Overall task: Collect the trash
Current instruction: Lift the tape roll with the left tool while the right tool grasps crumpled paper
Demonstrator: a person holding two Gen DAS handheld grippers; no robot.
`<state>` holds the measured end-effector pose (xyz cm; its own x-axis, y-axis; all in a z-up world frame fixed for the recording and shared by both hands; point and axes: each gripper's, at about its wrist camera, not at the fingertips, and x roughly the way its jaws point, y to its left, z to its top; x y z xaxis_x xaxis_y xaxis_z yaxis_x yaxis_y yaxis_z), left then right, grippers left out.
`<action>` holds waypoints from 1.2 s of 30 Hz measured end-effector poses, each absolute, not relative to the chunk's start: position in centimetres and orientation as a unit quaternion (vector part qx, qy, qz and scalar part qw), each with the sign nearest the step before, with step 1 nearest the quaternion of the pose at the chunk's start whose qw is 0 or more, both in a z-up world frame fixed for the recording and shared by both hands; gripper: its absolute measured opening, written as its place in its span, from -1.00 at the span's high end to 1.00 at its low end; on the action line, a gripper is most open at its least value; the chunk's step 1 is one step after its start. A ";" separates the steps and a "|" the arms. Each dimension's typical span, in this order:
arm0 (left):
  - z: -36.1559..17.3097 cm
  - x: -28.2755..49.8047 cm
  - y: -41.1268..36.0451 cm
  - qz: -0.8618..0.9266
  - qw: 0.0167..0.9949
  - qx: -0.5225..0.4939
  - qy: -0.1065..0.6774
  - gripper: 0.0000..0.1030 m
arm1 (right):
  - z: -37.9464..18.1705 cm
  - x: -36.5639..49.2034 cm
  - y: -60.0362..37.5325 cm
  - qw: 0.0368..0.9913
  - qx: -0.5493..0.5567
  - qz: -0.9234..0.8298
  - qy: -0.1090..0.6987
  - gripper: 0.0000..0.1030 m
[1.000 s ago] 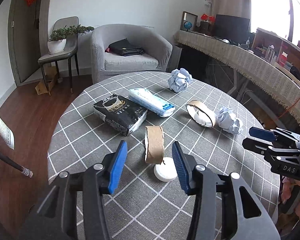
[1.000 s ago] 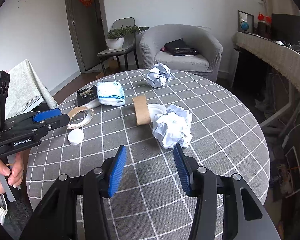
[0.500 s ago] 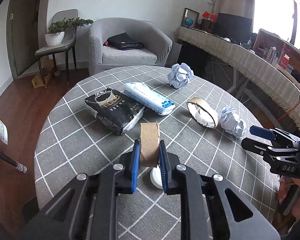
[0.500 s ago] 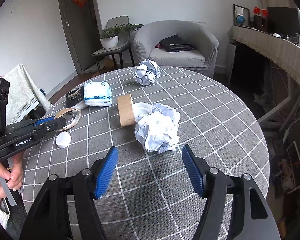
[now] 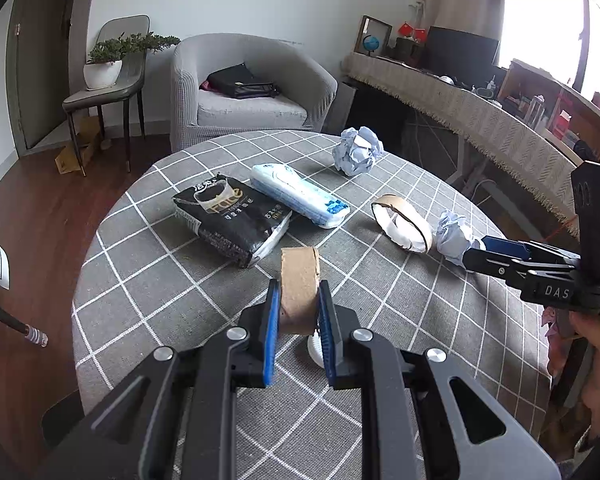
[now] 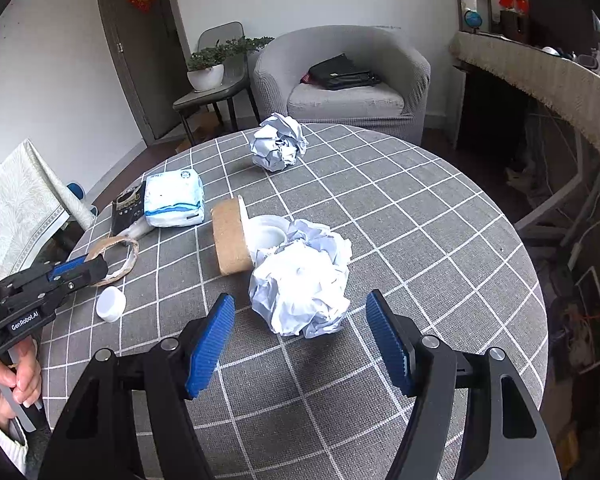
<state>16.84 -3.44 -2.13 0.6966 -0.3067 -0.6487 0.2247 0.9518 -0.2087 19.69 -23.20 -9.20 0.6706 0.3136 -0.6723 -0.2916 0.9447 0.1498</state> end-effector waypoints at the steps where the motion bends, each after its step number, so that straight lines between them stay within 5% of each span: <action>1: -2.1 16.8 -3.3 -0.145 0.919 -0.058 0.362 0.61 | -9.1 19.7 -23.2 0.914 0.016 0.165 0.371 -0.35; 12: -1.9 16.5 -1.6 -0.146 0.920 -0.061 0.358 0.61 | -9.5 21.5 -22.6 0.906 0.017 0.150 0.396 -0.33; 15: -1.7 16.4 -1.4 -0.146 0.921 -0.062 0.356 0.61 | -9.6 21.7 -22.3 0.902 0.019 0.153 0.402 -0.04; 36: -0.6 11.4 2.2 -0.137 0.924 -0.058 0.352 0.61 | -8.0 16.5 -17.9 0.906 -0.002 0.170 0.388 -0.03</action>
<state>11.41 2.21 -0.63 0.7140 -0.2947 -0.6351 0.2132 0.9555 -0.2036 16.52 -17.92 -8.03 0.6406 0.3067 -0.7040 -0.3102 0.9420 0.1281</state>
